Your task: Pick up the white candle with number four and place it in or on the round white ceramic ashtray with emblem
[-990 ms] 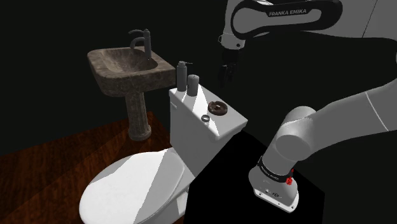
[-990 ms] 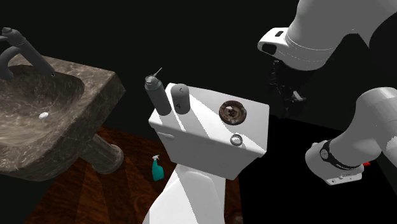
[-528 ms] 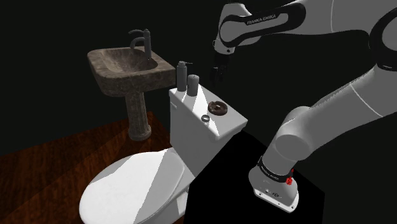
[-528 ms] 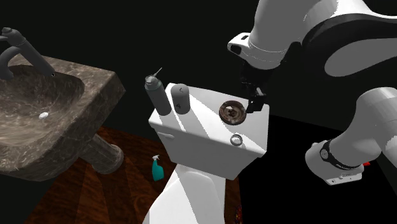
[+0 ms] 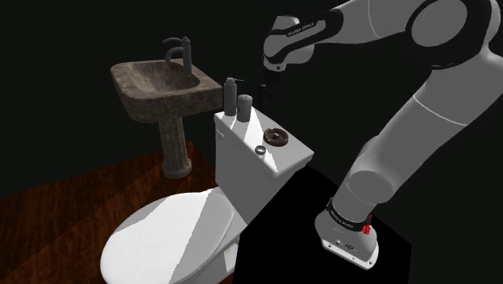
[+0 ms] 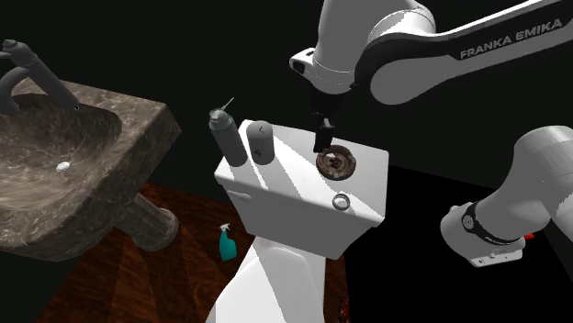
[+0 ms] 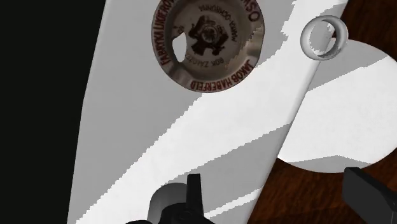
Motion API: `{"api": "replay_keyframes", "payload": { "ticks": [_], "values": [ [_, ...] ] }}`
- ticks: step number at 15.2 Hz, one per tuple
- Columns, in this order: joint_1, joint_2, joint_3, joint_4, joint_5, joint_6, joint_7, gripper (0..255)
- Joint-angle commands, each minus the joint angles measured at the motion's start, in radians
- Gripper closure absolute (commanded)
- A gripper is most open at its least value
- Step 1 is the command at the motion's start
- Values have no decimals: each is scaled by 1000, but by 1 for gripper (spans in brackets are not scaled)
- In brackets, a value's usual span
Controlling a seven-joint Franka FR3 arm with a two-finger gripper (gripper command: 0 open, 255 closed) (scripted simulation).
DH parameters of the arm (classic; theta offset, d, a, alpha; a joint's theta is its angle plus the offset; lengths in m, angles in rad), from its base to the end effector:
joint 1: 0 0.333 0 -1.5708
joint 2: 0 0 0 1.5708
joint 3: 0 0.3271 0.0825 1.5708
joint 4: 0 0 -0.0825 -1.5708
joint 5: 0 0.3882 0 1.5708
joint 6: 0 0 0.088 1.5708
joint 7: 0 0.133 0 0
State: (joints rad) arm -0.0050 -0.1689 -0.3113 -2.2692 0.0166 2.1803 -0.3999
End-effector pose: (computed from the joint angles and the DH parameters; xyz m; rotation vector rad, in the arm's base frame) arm 0.4768 -0.1573 0.4148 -3.0998 -0.1192 -0.1398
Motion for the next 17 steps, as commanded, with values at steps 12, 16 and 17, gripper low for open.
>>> {"api": "replay_keyframes", "payload": {
  "ticks": [12, 16, 17],
  "values": [
    [-51, 409, -31, 312, 286, 143, -229, 0],
    [-54, 446, -21, 307, 309, 182, -244, 0],
    [-56, 461, -17, 306, 319, 197, -250, 0]
  ]
}}
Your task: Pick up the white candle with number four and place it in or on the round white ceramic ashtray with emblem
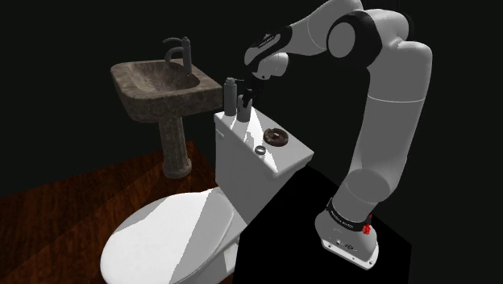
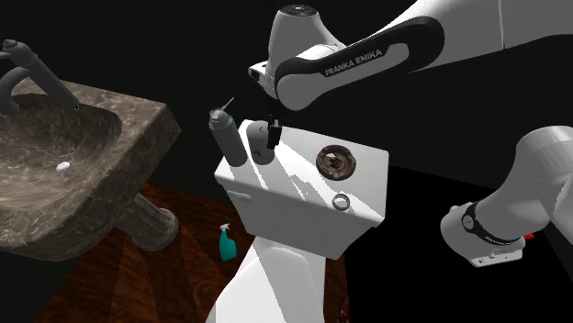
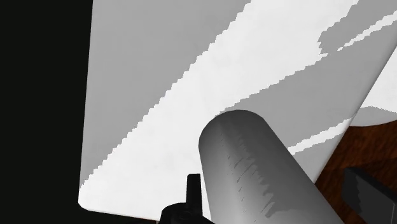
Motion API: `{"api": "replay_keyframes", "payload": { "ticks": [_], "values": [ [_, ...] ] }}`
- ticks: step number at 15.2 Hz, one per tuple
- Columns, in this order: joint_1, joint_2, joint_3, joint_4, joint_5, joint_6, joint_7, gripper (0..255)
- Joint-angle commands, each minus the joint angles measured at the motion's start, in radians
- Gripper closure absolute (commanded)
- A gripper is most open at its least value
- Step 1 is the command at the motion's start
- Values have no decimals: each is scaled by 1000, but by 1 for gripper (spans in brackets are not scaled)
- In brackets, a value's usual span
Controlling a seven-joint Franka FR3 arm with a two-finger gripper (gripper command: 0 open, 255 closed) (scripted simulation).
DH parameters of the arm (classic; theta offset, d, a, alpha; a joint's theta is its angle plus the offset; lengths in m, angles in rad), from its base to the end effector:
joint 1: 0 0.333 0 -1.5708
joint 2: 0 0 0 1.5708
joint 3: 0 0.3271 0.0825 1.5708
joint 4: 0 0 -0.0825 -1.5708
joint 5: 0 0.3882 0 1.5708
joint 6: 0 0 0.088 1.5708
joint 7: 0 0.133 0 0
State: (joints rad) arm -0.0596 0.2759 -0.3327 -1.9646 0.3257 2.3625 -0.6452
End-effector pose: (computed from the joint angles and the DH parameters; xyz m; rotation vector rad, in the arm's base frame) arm 0.5874 -0.2240 0.3371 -3.0602 -0.0836 -0.3102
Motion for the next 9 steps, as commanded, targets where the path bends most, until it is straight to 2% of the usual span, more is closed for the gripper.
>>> {"api": "replay_keyframes", "payload": {
  "ticks": [1, 8, 9],
  "values": [
    [-1, 17, 5, 1, 10, 14, -5, 0],
    [-1, 16, 5, 1, 10, 14, -5, 0],
    [-1, 16, 5, 1, 10, 14, -5, 255]
  ]
}}
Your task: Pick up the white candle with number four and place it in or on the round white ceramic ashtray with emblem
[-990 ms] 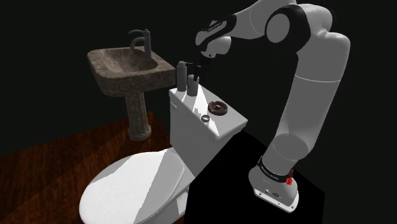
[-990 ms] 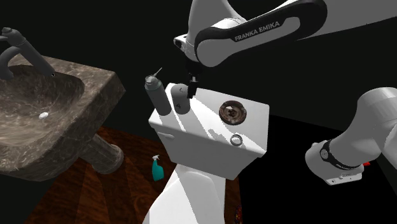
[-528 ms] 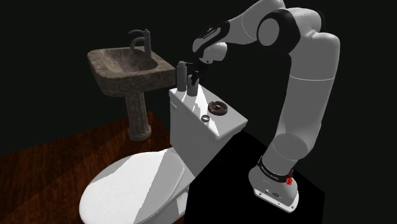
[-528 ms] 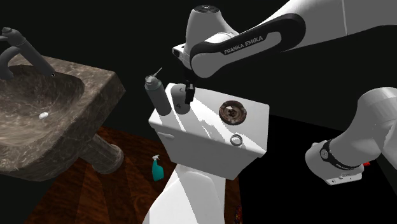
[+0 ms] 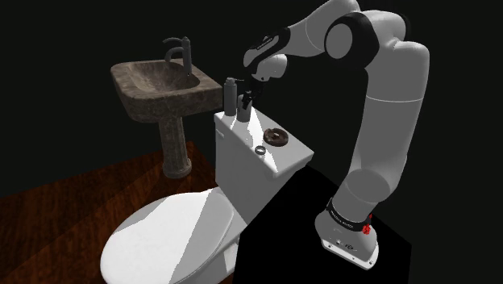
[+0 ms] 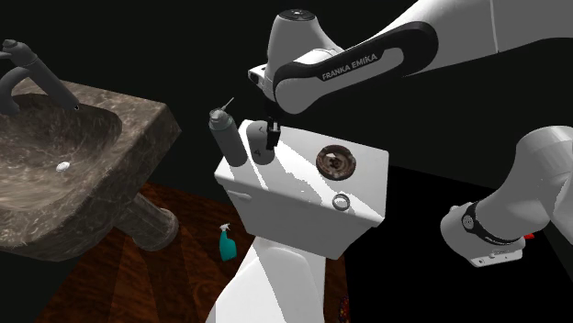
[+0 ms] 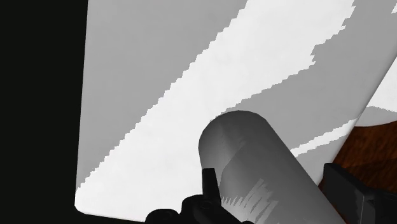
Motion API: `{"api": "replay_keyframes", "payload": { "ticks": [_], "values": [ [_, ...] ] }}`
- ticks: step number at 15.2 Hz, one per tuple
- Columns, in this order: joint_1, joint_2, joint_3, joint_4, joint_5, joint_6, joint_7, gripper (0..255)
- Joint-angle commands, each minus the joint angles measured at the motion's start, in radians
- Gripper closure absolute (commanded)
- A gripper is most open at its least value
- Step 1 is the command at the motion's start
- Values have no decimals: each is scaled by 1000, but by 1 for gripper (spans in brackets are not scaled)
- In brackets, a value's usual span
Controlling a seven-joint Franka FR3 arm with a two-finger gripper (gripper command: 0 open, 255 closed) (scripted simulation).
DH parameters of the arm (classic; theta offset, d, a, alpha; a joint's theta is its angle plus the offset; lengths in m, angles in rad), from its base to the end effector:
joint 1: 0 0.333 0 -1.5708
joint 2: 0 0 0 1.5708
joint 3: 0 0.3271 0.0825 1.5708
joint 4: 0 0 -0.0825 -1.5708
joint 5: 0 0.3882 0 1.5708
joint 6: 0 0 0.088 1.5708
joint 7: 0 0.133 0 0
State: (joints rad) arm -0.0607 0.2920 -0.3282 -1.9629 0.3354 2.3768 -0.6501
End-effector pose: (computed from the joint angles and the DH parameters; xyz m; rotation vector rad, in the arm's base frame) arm 0.5901 -0.2231 0.3295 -3.0603 -0.0834 -0.3118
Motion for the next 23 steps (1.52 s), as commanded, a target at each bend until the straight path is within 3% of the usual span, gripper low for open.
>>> {"api": "replay_keyframes", "payload": {
  "ticks": [1, 9, 23],
  "values": [
    [0, 0, 0, 0, 0, 0, 0, 255],
    [0, 0, 0, 0, 0, 0, 0, 255],
    [13, -88, -23, 78, -71, -155, 64, 255]
  ]
}}
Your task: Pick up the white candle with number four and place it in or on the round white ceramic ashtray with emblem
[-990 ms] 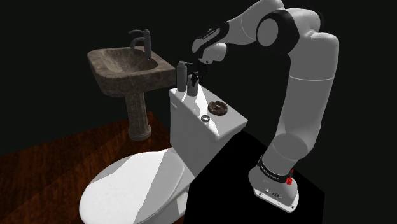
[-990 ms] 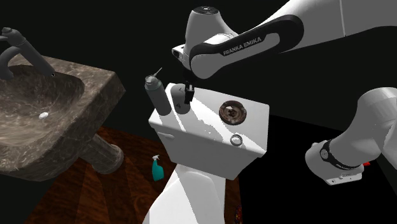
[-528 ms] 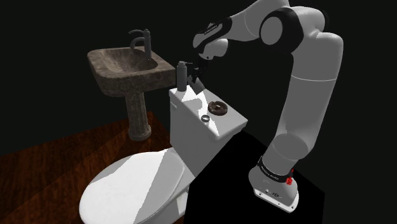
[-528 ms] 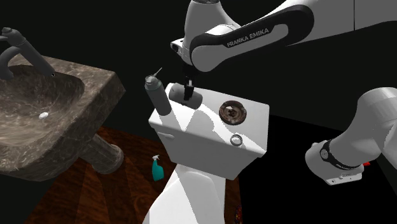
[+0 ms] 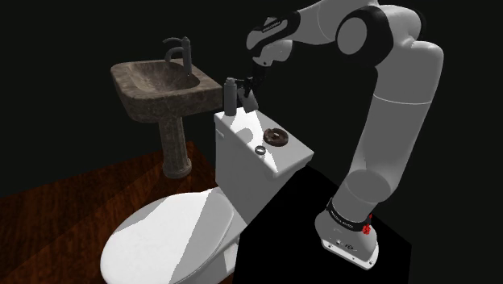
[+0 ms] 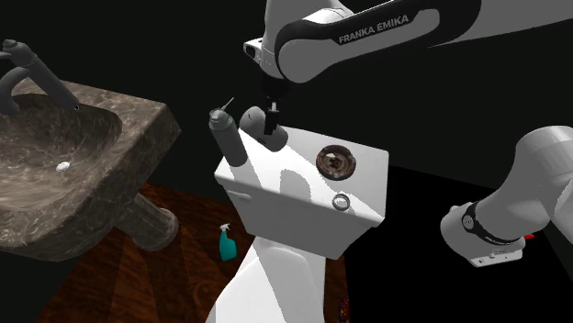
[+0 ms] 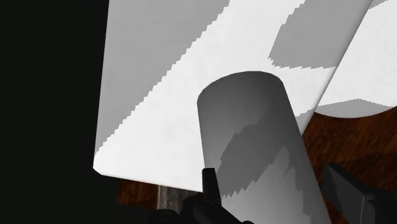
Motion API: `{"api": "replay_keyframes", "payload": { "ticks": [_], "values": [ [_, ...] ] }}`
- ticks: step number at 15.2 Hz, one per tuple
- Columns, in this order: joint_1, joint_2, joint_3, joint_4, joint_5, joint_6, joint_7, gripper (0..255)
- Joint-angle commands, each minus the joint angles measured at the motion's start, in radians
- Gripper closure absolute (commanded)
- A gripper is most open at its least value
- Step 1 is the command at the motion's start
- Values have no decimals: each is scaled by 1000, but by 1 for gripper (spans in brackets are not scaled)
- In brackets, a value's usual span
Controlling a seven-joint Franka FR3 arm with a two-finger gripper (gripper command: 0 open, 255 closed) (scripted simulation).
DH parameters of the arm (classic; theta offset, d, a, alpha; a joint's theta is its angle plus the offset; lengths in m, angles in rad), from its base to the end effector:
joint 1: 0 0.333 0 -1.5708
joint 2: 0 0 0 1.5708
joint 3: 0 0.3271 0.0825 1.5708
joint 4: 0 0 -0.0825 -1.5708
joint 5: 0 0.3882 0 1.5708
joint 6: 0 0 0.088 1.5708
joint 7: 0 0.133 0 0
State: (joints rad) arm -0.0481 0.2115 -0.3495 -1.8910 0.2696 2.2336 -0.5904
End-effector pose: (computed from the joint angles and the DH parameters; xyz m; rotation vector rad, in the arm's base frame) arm 0.5900 -0.2231 0.3977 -3.0601 -0.0834 -0.3103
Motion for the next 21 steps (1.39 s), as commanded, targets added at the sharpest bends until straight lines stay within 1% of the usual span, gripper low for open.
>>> {"api": "replay_keyframes", "payload": {
  "ticks": [1, 6, 10, 13, 17, 21],
  "values": [
    [1, -13, -2, 13, -9, -24, 9, 255],
    [3, -34, -6, 52, -27, -81, 26, 255],
    [13, -199, -18, -135, -89, -46, 40, 255],
    [6, -323, -20, -260, -141, -34, 56, 255],
    [-19, -489, -15, -410, -210, -40, 78, 255],
    [-62, -658, -5, -541, -271, -71, 93, 255]
  ]
}}
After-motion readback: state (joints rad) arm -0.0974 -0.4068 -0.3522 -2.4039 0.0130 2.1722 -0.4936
